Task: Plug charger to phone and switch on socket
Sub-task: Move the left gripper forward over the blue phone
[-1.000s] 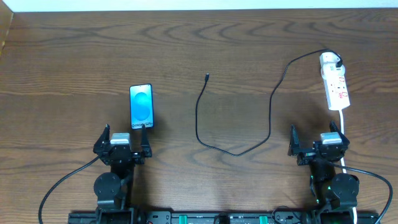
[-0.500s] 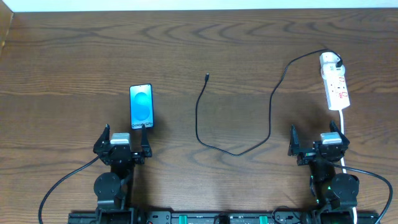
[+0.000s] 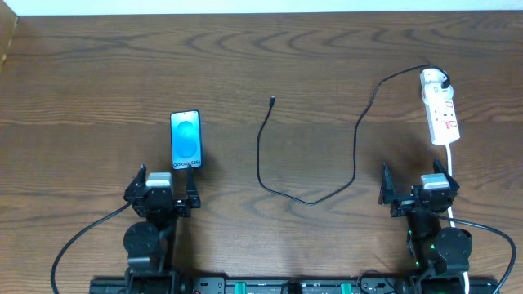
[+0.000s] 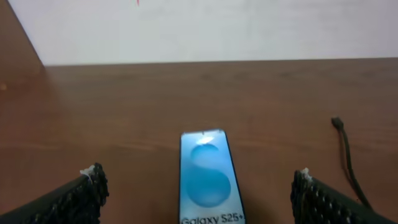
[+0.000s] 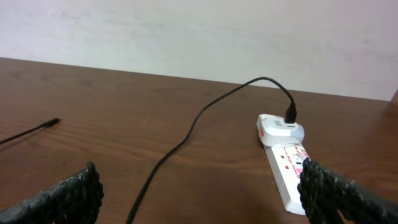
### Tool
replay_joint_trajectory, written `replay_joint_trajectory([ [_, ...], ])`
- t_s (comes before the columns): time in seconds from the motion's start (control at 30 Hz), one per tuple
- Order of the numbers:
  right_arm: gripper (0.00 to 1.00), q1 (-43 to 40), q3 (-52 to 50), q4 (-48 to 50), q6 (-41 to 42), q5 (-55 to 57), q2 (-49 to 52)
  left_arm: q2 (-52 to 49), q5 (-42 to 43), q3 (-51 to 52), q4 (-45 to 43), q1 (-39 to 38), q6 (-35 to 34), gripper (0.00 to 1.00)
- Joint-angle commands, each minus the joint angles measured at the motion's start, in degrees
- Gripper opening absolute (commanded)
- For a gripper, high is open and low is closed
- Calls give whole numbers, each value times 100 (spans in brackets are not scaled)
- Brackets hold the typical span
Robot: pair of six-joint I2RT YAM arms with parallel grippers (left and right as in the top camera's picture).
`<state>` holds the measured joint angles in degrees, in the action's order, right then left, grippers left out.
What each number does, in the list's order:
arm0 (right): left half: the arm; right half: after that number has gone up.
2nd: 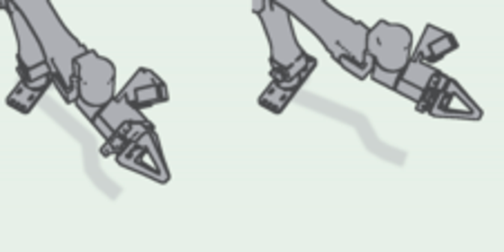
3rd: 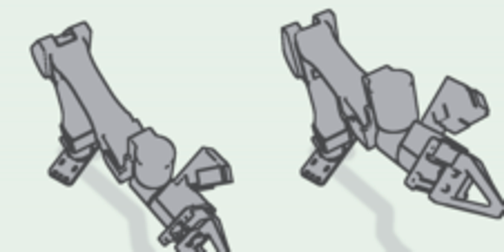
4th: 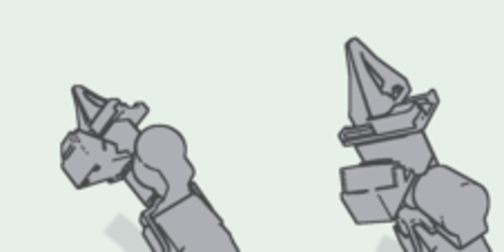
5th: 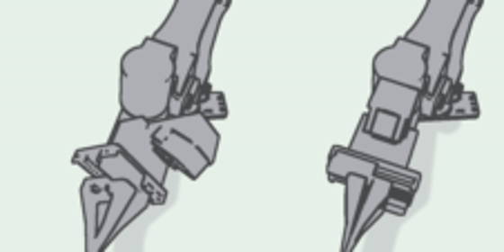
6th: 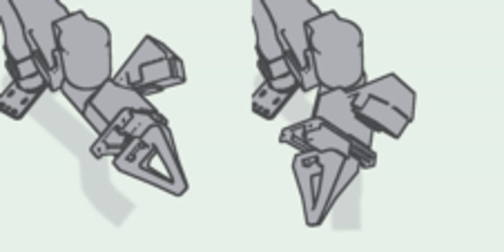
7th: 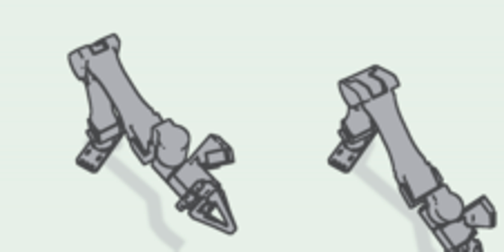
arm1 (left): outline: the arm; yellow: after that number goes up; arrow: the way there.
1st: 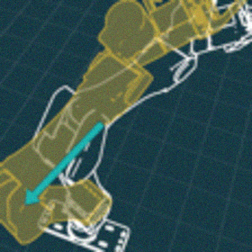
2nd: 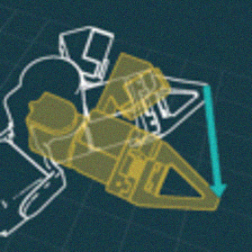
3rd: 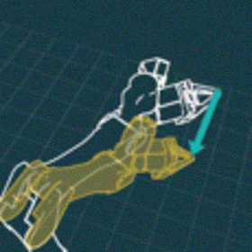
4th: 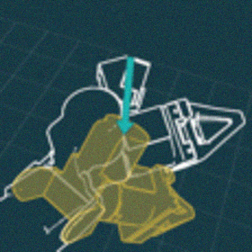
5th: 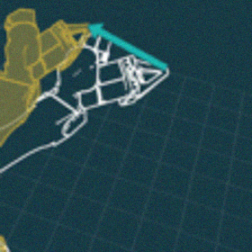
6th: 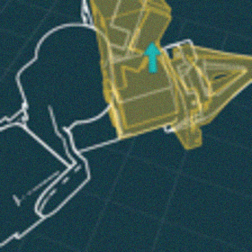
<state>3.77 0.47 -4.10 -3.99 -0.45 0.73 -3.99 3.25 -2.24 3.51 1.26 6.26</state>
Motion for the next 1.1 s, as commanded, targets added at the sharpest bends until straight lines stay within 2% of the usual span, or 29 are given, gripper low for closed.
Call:
replay_joint_trajectory([
  [0.0, 99, -35, -15, -20, 52, -33, -7, -496, 315, -444, 33, -28, -234, 95],
  [0.1, 99, -35, -15, -20, 52, -33, -9, -859, 424, -807, -4, -26, -450, 95],
  [0.43, 99, -35, -15, -20, 55, -33, -9, -2041, 363, -1921, -7, -28, -446, 95],
  [0.73, 99, -35, -15, -20, 55, -33, -9, -3495, 535, -3182, 127, -28, -466, 95],
  [0.9, 99, -35, -15, -20, 52, -33, -7, -4238, 535, -3917, 595, -28, -463, 95],
  [1.07, 99, -35, -15, -20, 52, -33, -9, -4951, 535, -4874, 1434, -28, -466, 95],
])
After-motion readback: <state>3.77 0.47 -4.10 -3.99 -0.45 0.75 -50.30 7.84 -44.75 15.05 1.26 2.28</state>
